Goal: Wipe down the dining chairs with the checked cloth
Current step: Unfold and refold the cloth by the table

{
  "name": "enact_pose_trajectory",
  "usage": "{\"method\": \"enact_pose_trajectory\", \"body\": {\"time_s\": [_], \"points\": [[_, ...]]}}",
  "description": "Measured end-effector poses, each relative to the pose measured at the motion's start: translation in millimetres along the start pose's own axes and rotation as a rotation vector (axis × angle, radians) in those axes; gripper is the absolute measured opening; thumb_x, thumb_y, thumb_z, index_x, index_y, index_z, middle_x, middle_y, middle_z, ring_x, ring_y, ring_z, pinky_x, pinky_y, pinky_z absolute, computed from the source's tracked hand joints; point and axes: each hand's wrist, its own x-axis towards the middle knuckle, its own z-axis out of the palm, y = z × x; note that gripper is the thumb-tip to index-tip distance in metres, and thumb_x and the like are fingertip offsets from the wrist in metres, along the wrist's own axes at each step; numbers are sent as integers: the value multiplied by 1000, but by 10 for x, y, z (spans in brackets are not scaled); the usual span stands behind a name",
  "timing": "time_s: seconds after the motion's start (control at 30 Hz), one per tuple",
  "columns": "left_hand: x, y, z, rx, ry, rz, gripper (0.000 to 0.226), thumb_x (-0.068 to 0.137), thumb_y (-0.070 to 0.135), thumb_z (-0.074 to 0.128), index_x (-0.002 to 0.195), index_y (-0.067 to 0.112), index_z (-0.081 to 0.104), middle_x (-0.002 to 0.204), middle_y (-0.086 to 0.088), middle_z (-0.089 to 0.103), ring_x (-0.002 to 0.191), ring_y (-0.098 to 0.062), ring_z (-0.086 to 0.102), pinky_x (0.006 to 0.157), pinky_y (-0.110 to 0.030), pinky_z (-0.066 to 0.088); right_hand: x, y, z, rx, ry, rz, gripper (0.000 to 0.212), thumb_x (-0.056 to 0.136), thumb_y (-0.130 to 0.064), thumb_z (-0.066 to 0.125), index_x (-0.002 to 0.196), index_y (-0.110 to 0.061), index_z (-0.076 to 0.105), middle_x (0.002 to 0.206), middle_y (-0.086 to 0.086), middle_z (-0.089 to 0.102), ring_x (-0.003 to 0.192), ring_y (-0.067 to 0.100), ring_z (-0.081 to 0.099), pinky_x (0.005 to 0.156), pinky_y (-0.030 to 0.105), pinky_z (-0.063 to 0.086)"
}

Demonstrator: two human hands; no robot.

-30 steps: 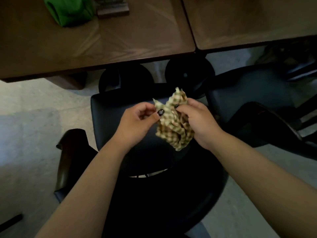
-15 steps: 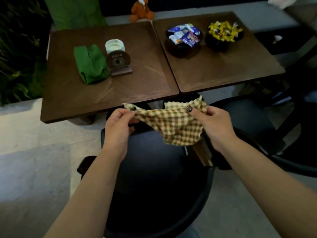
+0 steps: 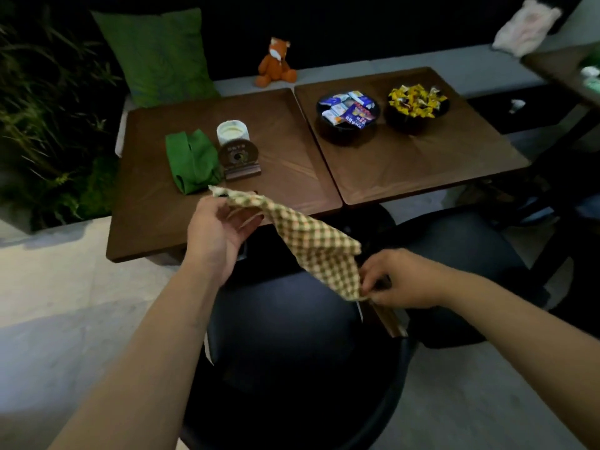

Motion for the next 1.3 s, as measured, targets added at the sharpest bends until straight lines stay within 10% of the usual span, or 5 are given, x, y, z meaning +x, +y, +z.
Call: {"method": "enact_pose_trajectory", "body": {"time_s": [0.2, 0.43, 0.6, 0.8, 1.3], "points": [[-277, 102, 343, 548, -383, 162, 10, 73, 8, 49, 76, 17, 44, 66, 1, 44, 59, -12, 42, 56, -26, 40, 308, -419, -182, 697, 481, 32, 35, 84, -13, 70, 116, -25, 63, 112, -5, 66, 106, 7, 61, 93, 28, 50], [-350, 368, 429, 1138, -686, 503, 21, 69, 3, 69, 85, 8, 56, 78, 0, 58, 68, -5, 53, 64, -18, 43, 494, -808, -268, 775, 350, -113, 25, 77, -4, 68, 101, -7, 67, 98, 18, 70, 92, 35, 67, 81, 52, 54], [-251, 590, 333, 1333, -532, 557, 47, 70, 14, 85, 111, 23, 65, 105, 13, 68, 101, 5, 61, 88, -11, 46, 410, -682, -352, 595, 454, -26, 16, 82, -6, 60, 91, -16, 67, 89, 5, 69, 83, 19, 64, 76, 41, 54], [-239, 497, 391, 1125, -340, 490, 13, 79, 12, 79, 89, 6, 71, 83, -2, 74, 69, 1, 65, 61, -12, 51, 369, -794, -468, 703, 545, -52, 45, 71, -24, 71, 110, -31, 52, 104, -7, 63, 88, 3, 59, 76, 21, 48], [-295, 727, 450, 1143, -146, 634, 18, 74, 19, 84, 80, 20, 67, 81, 6, 69, 73, -8, 64, 64, -25, 54, 86, -669, -879, 474, 512, -54, 28, 72, -11, 78, 83, -26, 57, 87, -1, 68, 82, 18, 66, 76, 38, 54]]}}
